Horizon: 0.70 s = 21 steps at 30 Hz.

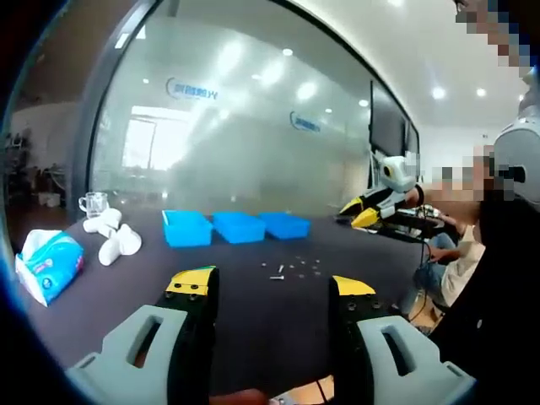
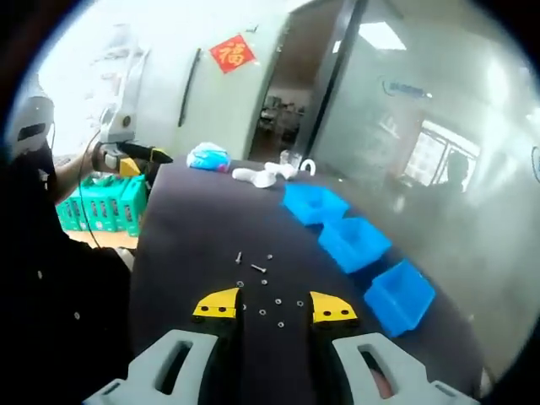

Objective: Sort the screws, nuts, and washers into the corresponding bins

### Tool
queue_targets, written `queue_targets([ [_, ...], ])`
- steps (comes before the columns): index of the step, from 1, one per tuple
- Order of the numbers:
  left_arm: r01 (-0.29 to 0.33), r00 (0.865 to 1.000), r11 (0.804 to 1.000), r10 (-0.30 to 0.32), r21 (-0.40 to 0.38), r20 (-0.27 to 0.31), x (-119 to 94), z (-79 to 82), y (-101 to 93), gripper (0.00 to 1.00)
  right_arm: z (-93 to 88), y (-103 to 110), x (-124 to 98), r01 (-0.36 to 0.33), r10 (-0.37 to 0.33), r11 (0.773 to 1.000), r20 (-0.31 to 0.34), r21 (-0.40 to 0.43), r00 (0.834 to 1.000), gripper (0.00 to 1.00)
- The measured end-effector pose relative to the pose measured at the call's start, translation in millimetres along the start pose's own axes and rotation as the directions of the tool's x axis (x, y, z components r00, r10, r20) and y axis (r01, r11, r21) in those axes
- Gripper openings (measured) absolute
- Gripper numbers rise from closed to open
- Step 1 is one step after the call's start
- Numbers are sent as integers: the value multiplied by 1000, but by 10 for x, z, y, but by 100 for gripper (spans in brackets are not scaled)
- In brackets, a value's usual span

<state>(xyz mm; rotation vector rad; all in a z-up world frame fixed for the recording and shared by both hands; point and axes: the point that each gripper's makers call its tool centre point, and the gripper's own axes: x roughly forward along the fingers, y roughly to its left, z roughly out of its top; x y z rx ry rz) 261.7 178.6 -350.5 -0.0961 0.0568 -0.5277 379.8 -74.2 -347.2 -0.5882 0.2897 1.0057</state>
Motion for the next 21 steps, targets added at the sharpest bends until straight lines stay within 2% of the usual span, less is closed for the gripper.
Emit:
queue_targets([
  [11, -19, 1000, 1000, 18, -9, -6, -52, -40, 62, 50, 192, 84, 358, -139, 135, 985, -38, -102, 990, 26],
  [13, -22, 1000, 1000, 22, -11, -4, -58, -37, 73, 50, 170, 85, 442, -177, 170, 976, -65, -126, 983, 26],
  [17, -25, 1000, 1000, 25, -12, -4, -62, -42, 78, 50, 156, 107, 606, -215, 199, 961, -104, -176, 974, 26],
  [21, -30, 1000, 999, 29, -12, -6, -72, -50, 88, 50, 124, 149, 802, -267, 236, 939, -159, -218, 959, 26],
])
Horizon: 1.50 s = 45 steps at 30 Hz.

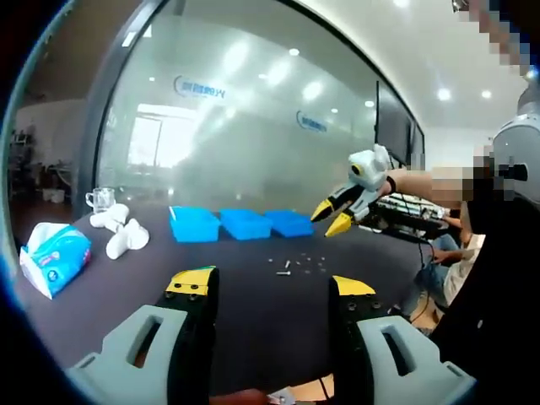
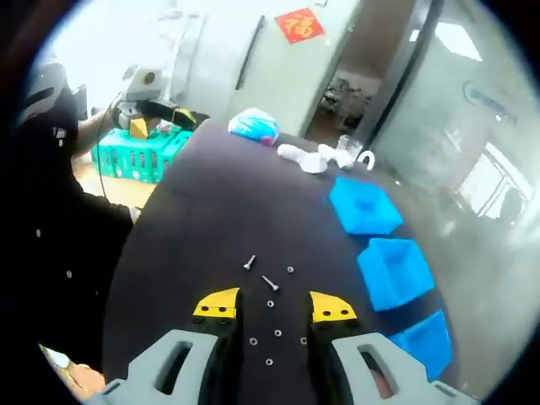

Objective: Sort the screws, nuts, and washers into the corresponding bins

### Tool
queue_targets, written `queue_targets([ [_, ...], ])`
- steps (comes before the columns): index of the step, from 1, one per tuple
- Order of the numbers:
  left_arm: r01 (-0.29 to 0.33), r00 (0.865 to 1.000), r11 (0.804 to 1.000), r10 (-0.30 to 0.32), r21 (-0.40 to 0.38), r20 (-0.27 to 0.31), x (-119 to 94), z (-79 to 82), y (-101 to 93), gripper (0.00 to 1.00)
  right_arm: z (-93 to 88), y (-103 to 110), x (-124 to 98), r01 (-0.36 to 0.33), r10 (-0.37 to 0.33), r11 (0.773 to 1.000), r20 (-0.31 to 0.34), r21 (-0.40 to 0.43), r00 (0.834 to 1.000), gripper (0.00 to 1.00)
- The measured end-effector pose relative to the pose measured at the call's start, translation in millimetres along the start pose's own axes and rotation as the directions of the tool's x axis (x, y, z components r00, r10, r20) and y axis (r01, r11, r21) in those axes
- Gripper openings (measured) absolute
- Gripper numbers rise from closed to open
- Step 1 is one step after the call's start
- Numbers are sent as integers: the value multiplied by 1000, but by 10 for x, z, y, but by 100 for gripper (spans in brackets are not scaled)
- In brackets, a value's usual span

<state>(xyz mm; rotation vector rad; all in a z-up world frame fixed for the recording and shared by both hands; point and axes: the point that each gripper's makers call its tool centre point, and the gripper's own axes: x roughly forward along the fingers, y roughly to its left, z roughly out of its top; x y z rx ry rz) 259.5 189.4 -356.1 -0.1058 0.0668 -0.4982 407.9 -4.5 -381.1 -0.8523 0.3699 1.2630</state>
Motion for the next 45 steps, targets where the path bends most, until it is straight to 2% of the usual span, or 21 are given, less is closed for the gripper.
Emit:
queue_targets([
  [4, -7, 1000, 1000, 7, -5, 0, -18, -10, 20, 50, 0, -29, 169, -43, 43, 999, -26, -15, 999, 26],
  [11, -2, 1000, 1000, 2, -2, -17, -14, -42, 0, 50, 16, -44, 417, -111, 106, 990, -61, -90, 993, 25],
  [15, 8, 1000, 1000, -8, 1, -24, 11, -43, -24, 50, 2, 41, 559, -185, 169, 972, -116, -144, 979, 24],
  [19, 12, 1000, 1000, -11, 5, -27, 22, -40, -43, 50, -18, 105, 668, -237, 217, 963, -148, -131, 965, 23],
  [26, 7, 999, 1000, -7, 6, -32, 20, -59, -52, 50, -212, 132, 814, -288, 243, 943, -242, -169, 939, 22],
  [41, -9, 999, 1000, 9, -2, -36, -13, -88, -6, 50, -212, 172, 924, -344, 301, 930, -273, -126, 914, 13],
  [45, -11, 999, 1000, 11, 6, -41, -22, -103, -6, 50, -232, 198, 947, -356, 320, 931, -288, -81, 903, 8],
])
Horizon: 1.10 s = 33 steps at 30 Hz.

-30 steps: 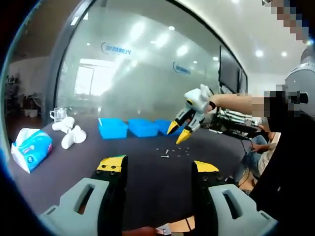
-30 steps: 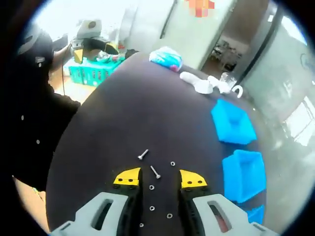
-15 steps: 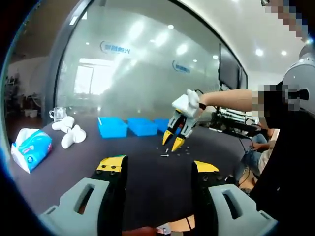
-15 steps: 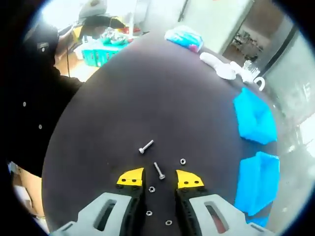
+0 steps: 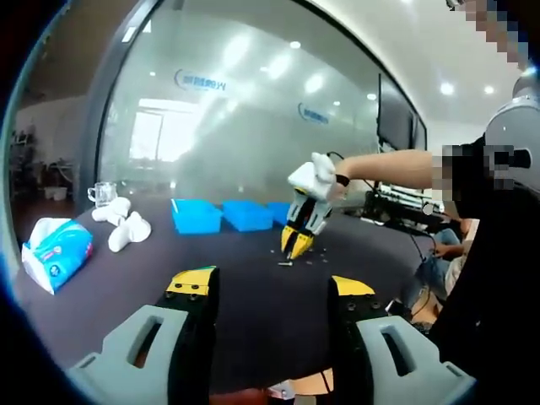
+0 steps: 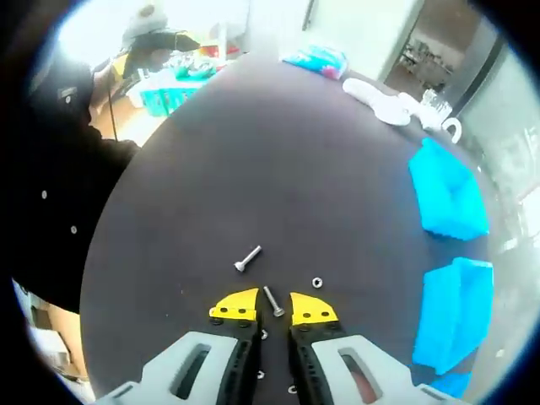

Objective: Sort the screws, nuts, and washers into the corresponding bins

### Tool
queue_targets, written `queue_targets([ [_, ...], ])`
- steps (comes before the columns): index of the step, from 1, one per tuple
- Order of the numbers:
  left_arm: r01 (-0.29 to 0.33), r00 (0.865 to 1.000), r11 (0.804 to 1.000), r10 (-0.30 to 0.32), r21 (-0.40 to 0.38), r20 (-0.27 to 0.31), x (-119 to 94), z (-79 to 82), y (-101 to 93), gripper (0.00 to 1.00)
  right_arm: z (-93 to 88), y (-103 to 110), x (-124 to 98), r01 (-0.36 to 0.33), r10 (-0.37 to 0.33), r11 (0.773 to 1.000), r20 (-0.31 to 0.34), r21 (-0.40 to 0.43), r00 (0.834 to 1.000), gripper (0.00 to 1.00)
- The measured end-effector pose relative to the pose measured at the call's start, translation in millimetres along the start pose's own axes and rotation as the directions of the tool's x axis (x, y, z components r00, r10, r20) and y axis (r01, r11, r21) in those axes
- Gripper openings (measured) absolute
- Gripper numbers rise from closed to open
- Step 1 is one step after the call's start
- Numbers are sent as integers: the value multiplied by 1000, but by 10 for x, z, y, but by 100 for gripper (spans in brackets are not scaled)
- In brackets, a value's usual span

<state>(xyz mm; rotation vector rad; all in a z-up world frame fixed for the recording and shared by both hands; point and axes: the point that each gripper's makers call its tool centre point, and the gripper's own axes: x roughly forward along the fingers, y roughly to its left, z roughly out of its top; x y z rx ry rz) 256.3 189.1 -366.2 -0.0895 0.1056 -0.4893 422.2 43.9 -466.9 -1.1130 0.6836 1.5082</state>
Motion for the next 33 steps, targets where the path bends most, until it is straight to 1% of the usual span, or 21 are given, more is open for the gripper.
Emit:
queue_targets([
  [2, -1, 1000, 1000, 1, -3, 1, -6, -1, 4, 50, -33, 6, 23, -6, 6, 1000, -14, 9, 1000, 6],
  [4, -6, 1000, 1000, 6, -3, 2, -15, -2, 17, 49, -41, 36, 26, -25, 26, 998, -16, 50, 1000, 3],
  [6, -8, 1000, 1000, 8, -5, 3, -21, -1, 25, 49, -43, 48, 20, -32, 34, 998, -19, 59, 999, 0],
  [14, -9, 1000, 1000, 9, -4, 7, -27, 7, 25, 49, -39, 86, -11, -39, 41, 995, -19, 91, 999, 0],
  [19, -11, 1000, 1000, 11, -3, 16, -34, 41, 35, 49, -9, 114, -120, -33, 31, 992, 22, 122, 999, 0],
  [23, -9, 1000, 1000, 8, 1, 23, -31, 72, 35, 49, 50, 118, -278, -11, -7, 985, 104, 175, 995, 0],
  [25, -6, 1000, 1000, 6, 3, 27, -26, 90, 31, 49, 68, 113, -377, 5, -37, 979, 153, 204, 987, 0],
  [27, -2, 1000, 1000, 2, 5, 31, -19, 108, 22, 49, 74, 101, -494, 24, -75, 969, 203, 244, 976, 0],
  [28, 2, 999, 1000, -2, 8, 33, -12, 118, 15, 49, 80, 83, -580, 44, -112, 962, 241, 269, 964, 0],
  [30, 8, 999, 1000, -9, 12, 34, 0, 129, 4, 49, 58, 51, -713, 80, -172, 948, 282, 310, 944, 0],
  [32, 13, 999, 1000, -13, 13, 36, 13, 138, -2, 49, 42, 0, -858, 114, -243, 926, 337, 361, 910, 0],
  [33, 15, 999, 1000, -16, 14, 38, 22, 146, -3, 49, -15, -71, -941, 135, -283, 910, 348, 393, 894, 0],
])
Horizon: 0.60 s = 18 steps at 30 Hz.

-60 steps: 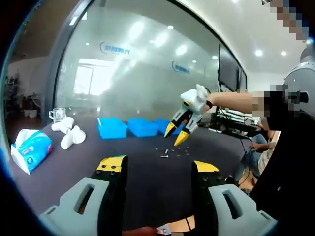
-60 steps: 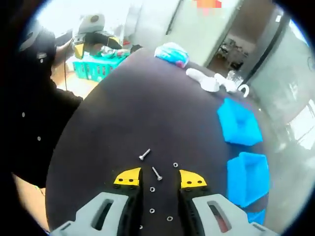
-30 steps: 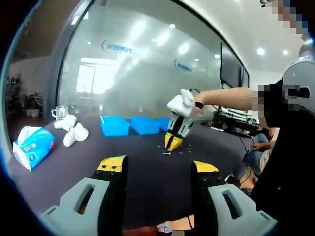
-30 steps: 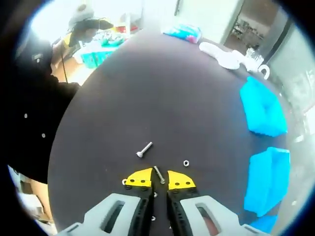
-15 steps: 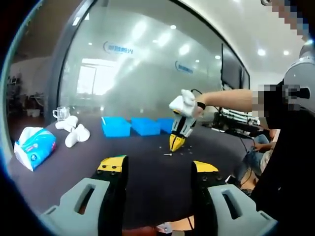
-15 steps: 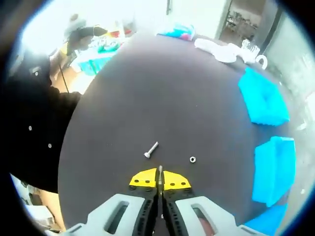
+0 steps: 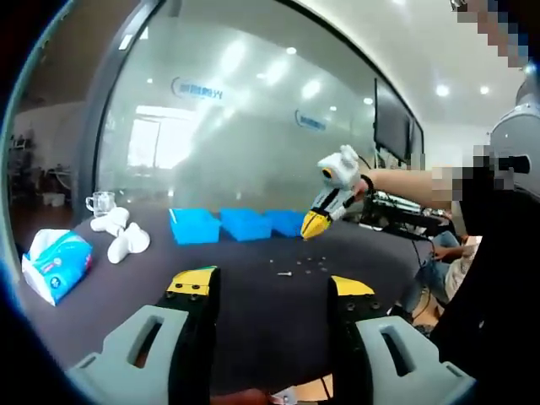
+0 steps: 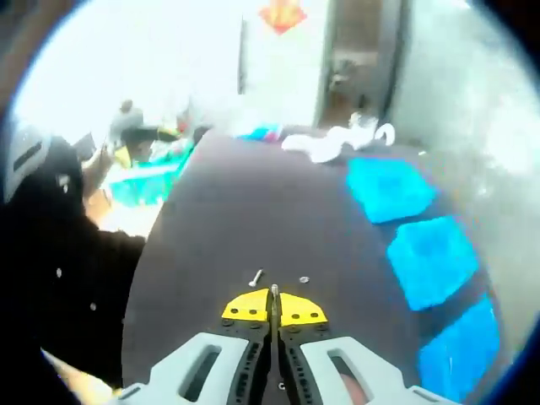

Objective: Sort the screws, nuts, and washers into the corresponding bins

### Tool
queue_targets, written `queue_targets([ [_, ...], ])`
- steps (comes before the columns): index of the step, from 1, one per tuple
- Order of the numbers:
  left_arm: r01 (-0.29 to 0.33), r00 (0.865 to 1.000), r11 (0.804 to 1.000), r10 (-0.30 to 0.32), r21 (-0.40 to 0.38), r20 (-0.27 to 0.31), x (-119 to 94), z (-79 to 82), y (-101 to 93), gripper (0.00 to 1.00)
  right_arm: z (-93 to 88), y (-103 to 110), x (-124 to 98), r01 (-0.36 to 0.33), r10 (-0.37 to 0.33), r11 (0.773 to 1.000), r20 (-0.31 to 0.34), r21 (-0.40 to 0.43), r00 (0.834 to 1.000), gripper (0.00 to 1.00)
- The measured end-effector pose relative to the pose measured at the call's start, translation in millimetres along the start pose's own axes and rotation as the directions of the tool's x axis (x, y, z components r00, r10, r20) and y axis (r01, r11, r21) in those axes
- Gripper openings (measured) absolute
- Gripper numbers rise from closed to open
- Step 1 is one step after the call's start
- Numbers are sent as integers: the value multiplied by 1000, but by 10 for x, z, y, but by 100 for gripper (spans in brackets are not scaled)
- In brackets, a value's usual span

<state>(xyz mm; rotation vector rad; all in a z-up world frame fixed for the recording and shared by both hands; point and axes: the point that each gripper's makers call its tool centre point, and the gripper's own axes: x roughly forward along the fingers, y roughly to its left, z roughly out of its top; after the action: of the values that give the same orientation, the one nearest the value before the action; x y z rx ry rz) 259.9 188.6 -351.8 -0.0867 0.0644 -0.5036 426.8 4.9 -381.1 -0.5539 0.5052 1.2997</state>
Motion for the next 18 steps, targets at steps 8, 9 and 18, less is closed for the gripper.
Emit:
queue_targets([
  [8, 19, 1000, 1000, -19, 6, 12, 67, 70, -12, 49, -78, -327, -608, 238, -279, 952, 226, 193, 933, 0],
  [9, 20, 1000, 1000, -20, 7, 13, 76, 76, -10, 49, -112, -338, -671, 263, -312, 941, 244, 213, 918, 0],
  [18, 41, 999, 999, -42, 16, 15, 162, 122, -44, 49, -465, -220, -1115, 421, -556, 807, 290, 415, 779, 0],
])
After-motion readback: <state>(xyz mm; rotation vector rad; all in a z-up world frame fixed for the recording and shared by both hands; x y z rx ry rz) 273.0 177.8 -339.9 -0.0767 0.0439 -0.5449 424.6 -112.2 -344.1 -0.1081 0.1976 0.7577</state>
